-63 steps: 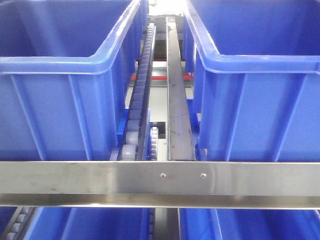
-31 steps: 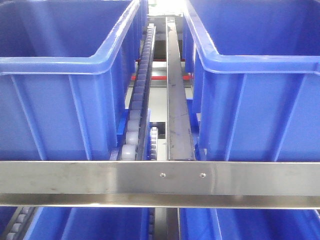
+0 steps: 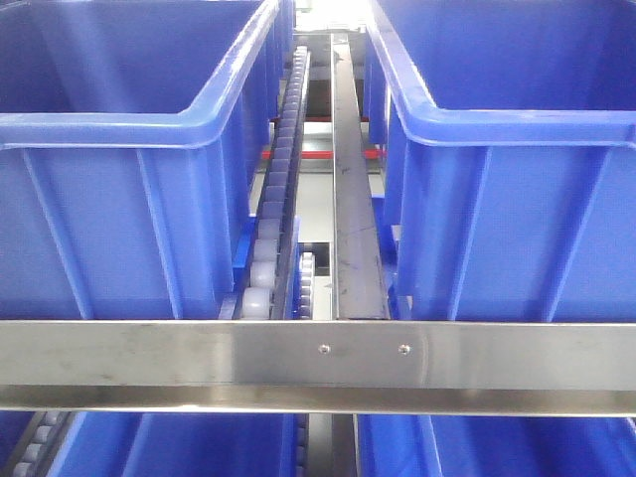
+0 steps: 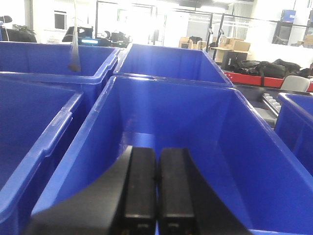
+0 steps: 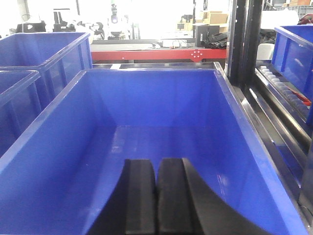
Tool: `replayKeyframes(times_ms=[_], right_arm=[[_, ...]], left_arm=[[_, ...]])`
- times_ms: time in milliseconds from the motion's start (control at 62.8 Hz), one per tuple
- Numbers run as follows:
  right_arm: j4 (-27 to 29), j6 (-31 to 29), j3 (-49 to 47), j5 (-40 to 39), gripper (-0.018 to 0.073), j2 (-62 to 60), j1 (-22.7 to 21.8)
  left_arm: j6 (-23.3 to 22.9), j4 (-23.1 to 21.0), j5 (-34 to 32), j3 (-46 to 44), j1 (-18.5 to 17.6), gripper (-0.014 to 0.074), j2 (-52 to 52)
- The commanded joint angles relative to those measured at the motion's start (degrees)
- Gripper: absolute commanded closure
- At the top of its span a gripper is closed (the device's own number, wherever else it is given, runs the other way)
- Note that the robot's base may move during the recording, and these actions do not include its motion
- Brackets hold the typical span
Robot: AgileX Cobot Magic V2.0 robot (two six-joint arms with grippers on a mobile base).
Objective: Pick and sort blue part to right shelf
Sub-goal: 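Lower the left gripper into a blue bin and open it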
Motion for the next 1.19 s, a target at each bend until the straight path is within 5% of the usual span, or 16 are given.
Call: replayKeyframes(times_ms=[0, 541, 732, 1178], right_arm=[[0.11, -0.03, -1.65, -4.53, 0.0519, 0.38, -0.21], [3.79, -0.19, 13.47, -5.51, 0.0519, -10.29, -0.21], [3.79, -6.97, 19.14, -6.62, 0.0519, -18.97, -0.21], [4.17, -7.08, 19.33, -8.91, 0.0519, -18.80, -0.21]], left_arm=[[-0.33, -0.10, -4.30, -1.73, 0.12, 0.0462, 0.62], [-0.33, -0.10, -4.30, -1.73, 0.12, 0.0462, 0.62], [-0.33, -0.10, -4.30, -1.73, 0.12, 0.0462, 0.62], [-0.33, -0.10, -4.06, -1.73, 0.12, 0.0462, 0.74]])
